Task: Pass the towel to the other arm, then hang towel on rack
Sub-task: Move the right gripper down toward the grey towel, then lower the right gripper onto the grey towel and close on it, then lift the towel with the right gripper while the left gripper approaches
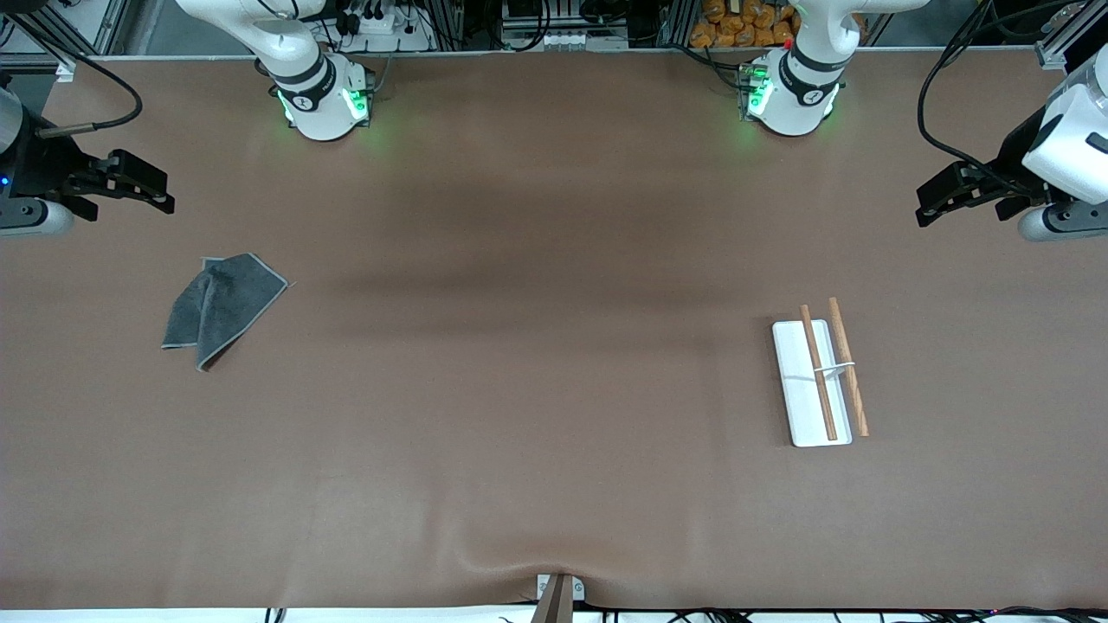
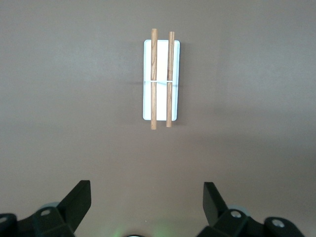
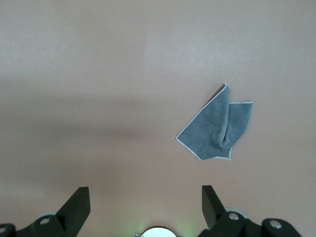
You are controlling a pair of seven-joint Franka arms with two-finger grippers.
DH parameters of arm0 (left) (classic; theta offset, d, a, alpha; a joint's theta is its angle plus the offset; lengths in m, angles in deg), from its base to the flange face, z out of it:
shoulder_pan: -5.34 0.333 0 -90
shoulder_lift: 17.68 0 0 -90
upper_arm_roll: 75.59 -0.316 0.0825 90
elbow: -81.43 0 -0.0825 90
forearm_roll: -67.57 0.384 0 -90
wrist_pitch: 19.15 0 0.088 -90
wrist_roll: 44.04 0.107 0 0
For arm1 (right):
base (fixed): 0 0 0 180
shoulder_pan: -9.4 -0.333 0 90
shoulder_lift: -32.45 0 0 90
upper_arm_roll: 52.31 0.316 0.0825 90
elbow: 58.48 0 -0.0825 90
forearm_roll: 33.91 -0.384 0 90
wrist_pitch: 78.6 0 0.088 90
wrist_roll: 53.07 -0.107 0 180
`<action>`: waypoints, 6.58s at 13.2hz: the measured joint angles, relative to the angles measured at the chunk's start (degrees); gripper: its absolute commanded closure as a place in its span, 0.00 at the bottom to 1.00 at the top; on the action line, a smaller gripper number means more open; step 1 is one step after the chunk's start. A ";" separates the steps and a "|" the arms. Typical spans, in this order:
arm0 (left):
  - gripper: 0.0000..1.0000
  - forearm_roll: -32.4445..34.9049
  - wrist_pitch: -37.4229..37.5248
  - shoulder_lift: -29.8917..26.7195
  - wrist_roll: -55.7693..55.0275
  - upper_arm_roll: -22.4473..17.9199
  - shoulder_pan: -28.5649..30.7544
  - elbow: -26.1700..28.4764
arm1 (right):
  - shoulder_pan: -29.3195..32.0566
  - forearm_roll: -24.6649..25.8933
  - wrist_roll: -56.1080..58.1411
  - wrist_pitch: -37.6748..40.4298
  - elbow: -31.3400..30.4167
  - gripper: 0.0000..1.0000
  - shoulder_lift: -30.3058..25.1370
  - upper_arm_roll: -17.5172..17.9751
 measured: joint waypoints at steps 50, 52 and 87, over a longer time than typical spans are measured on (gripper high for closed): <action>0.00 -0.10 3.60 0.64 0.64 0.68 -0.83 -0.48 | 23.35 4.41 30.97 -51.91 -35.99 0.32 19.12 -0.33; 0.00 -0.10 3.60 0.87 0.64 0.68 -0.83 -0.48 | 23.38 4.41 30.97 -53.33 -36.91 0.39 19.66 -0.25; 0.00 -0.10 3.60 1.27 0.64 0.66 -0.94 -0.45 | 15.72 -6.39 11.52 -30.69 -33.30 1.00 11.91 1.47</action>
